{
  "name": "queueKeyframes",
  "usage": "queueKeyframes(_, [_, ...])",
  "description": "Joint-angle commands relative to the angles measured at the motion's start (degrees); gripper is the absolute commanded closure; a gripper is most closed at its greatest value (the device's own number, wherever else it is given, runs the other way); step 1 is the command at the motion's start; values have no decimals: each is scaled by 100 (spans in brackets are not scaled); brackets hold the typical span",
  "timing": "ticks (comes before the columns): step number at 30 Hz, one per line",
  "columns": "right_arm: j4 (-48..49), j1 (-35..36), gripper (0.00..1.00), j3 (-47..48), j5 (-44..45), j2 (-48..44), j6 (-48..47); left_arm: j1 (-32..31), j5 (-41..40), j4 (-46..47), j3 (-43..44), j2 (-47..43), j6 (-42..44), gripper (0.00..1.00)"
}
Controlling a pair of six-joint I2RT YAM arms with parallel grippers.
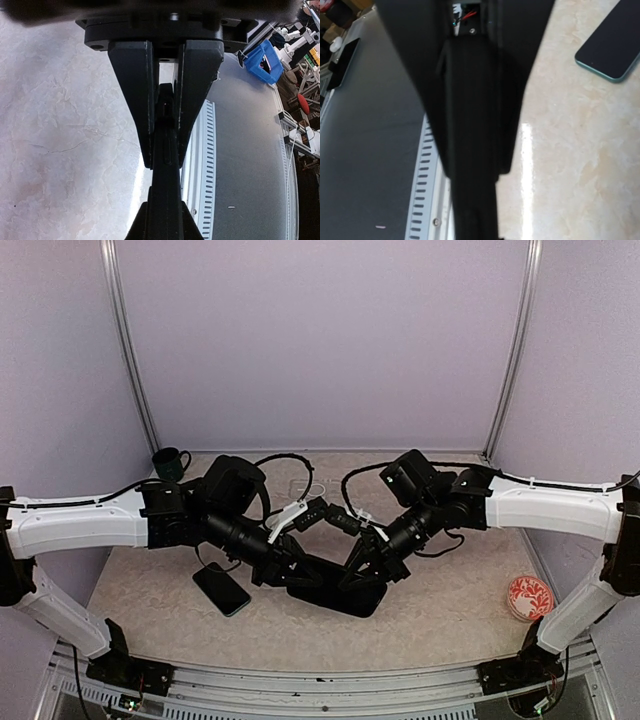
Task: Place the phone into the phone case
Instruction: Pass from the left arm to the right, then pass from the right arm to the left
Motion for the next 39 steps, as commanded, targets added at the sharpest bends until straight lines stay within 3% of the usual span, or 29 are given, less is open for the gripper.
queueKeyframes(1, [177,108,100,-95,-159,-8,139,-23,-51,364,48,-149,47,100])
queueKeyframes(9, [138,108,100,-77,-93,-15,103,-25,-193,421,-31,-218,1,99])
queueKeyframes(12, [202,108,100,-84,74,-91,119,-20,-261,443,-13,-257,-3,78])
queueKeyframes(20, [709,99,100,-370,467,-608,279,68,-244,968,-388,-760,-296,39])
queueKeyframes(25, [1174,50,100,-594,701,-966,471,350,-444,1771,-921,-1346,-775,18])
queueKeyframes(27, [1435,22,100,-712,745,-1137,587,484,-538,2187,-1179,-1554,-1016,3])
queueKeyframes(39, [3574,-226,100,-1608,1545,-1888,2079,445,-414,3466,-1648,-1500,-1638,1])
